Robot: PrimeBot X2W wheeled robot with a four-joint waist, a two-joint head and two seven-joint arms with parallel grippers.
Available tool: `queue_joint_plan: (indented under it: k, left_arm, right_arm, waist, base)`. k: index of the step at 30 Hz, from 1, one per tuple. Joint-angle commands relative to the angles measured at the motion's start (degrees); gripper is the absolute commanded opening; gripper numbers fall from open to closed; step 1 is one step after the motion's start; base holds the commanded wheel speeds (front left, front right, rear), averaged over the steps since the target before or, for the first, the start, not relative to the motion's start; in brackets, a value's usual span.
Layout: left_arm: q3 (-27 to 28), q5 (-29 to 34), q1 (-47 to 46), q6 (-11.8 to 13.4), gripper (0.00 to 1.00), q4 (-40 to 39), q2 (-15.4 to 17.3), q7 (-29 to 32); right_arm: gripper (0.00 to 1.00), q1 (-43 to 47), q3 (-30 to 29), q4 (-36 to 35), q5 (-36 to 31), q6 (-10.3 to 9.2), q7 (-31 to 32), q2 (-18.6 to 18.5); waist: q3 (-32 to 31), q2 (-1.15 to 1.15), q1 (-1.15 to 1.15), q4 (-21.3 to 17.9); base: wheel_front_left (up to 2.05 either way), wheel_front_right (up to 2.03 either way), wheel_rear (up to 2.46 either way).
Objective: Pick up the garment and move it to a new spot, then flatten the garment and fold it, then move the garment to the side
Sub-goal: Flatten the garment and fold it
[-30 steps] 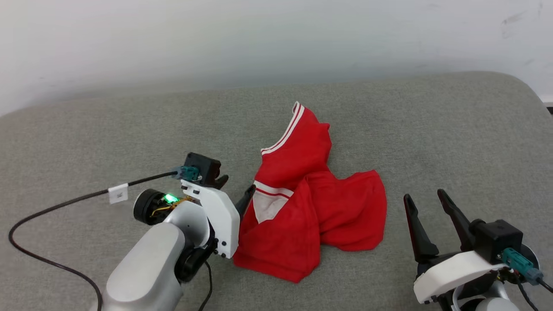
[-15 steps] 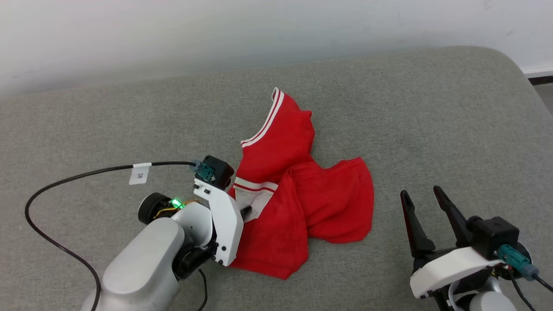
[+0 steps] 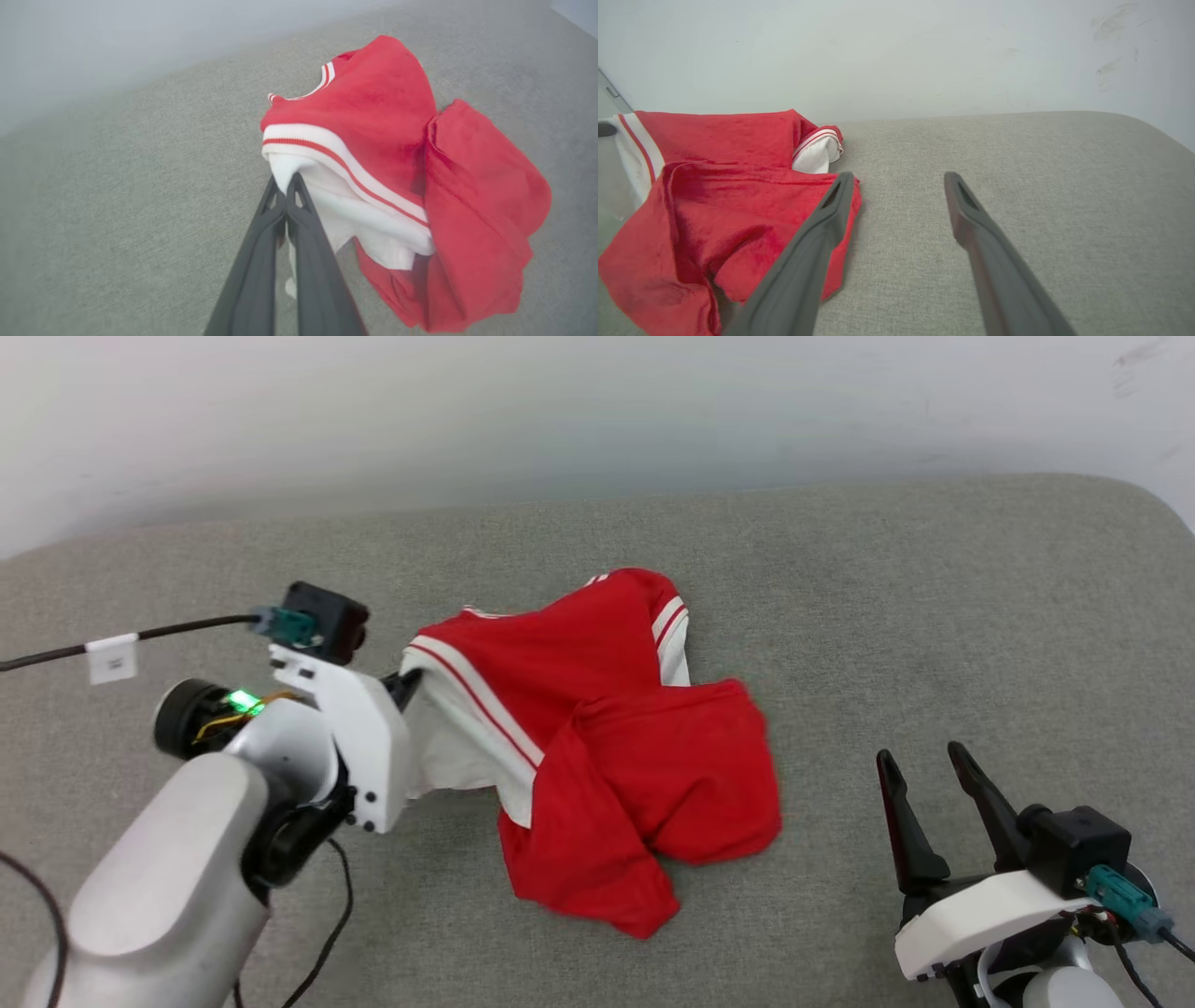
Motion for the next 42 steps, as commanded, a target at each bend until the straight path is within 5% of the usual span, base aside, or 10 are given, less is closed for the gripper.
queue_joint_plan:
  k: [1, 6, 13, 14, 15, 33, 37, 42]
  left_arm:
    - [1.67, -0.96, 2.81, 1.78, 0.0, -1.59, 2.2, 0.75]
    - [5.67, -4.56, 10.94, 6.59, 0.0, -4.57, 6.51, 2.8]
    - [8.89, -8.72, 18.94, 9.74, 0.0, -1.11, 5.61, 0.38]
    - [9.2, -8.98, 19.24, 9.82, 0.21, -0.54, 5.0, -0.76]
    - [9.57, -8.86, 19.66, 10.11, 1.0, 0.52, 3.85, -3.28]
    - [10.14, 2.95, 20.37, 15.17, 1.0, -3.8, -4.12, -36.07]
    - [8.54, 3.74, 21.79, 15.64, 1.0, -5.49, -5.48, -36.97]
    - [5.29, 1.94, 20.93, 12.69, 1.0, -4.72, -5.43, -30.24]
  right_arm:
    - [1.0, -0.17, -0.19, -0.3, 0.11, -0.04, 0.1, 0.07]
    - [1.0, 0.42, -0.62, -0.78, -0.19, -0.03, 0.45, 0.07]
    - [1.0, -0.73, -0.56, -1.4, -0.5, -0.03, 1.07, 0.07]
    - [1.0, -0.88, -0.61, -1.51, -0.6, -0.04, 1.21, 0.07]
    - [1.0, -0.9, -0.82, -1.73, -0.95, -0.03, 1.46, 0.07]
    - [1.0, 2.4, -2.83, -4.0, -3.2, -0.03, 4.09, 0.07]
    - [1.0, 2.66, -2.89, -4.55, -3.03, -0.03, 4.64, 0.07]
    - [1.0, 2.81, -2.78, -5.12, -3.05, -0.03, 5.17, 0.07]
  waist:
    - [-0.24, 0.0, 0.0, 0.61]
    - [-0.16, 0.0, 0.0, 1.39]
    - [0.62, 0.0, 0.0, 1.45]
    - [0.69, 0.0, 0.0, 1.48]
    - [0.57, 0.0, 0.0, 1.54]
    - [-3.94, 0.0, 0.0, 2.19]
    - [-4.42, 0.0, 0.0, 2.05]
    - [-4.48, 0.0, 0.0, 1.9]
  base:
    - [0.0, 0.0, 0.0]
    - [0.0, 0.0, 0.0]
    - [0.0, 0.0, 0.0]
    - [0.0, 0.0, 0.0]
    - [0.0, 0.0, 0.0]
    - [0.0, 0.0, 0.0]
    - [0.0, 0.0, 0.0]
    - [0.0, 0.0, 0.0]
